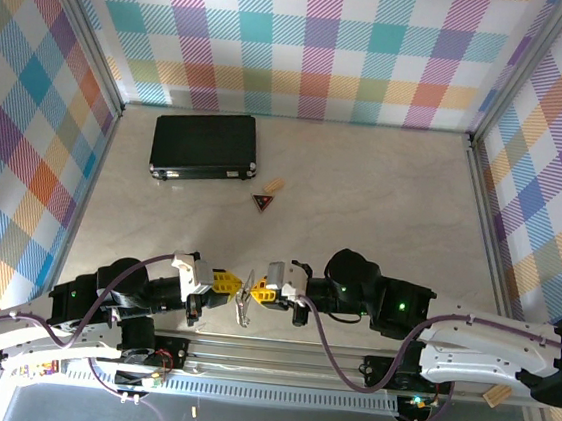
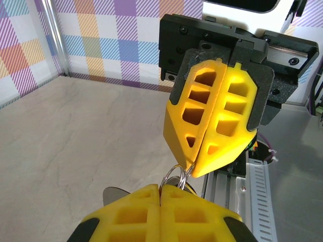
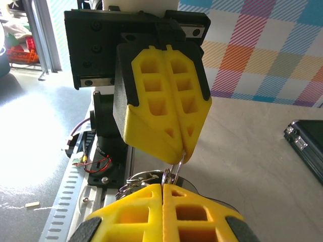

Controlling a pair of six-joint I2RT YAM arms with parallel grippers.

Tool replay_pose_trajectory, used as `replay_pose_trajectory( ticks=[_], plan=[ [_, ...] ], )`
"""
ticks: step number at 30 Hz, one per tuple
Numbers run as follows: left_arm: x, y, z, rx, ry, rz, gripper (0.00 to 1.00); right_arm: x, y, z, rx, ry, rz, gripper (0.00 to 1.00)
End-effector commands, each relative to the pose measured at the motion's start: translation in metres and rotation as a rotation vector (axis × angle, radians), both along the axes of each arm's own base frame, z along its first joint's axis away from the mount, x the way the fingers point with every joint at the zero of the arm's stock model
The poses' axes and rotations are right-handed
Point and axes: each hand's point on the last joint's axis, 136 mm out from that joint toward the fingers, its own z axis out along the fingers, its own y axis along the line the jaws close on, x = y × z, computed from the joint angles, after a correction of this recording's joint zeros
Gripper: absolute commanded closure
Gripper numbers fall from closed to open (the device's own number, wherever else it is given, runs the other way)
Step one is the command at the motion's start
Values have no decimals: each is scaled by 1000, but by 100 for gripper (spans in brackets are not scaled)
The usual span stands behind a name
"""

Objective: Put the keys on the keyring

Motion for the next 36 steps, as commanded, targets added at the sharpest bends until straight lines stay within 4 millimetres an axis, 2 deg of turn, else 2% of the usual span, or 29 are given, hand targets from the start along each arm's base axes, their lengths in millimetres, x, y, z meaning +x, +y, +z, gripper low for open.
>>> replay_pose_trajectory(
  ticks=[1, 10, 20, 30, 32, 36],
  plan=[
    [0, 2, 13, -43, -16, 1, 100, -9, 3, 12, 37, -53, 39, 100],
    [0, 2, 14, -46, -18, 2, 100, -7, 0, 9, 32, -102, 25, 100],
    [1, 4, 13, -49, -19, 12, 100, -1, -6, -6, -8, -130, -13, 100],
    [2, 5, 12, -49, -21, 20, 100, 0, -7, -11, -22, -137, -20, 100],
    [2, 5, 12, -50, -21, 21, 100, 0, -7, -11, -17, -132, -20, 94],
    [3, 5, 12, -48, -21, 23, 100, -3, -10, -6, 6, -111, -13, 71]
  ],
)
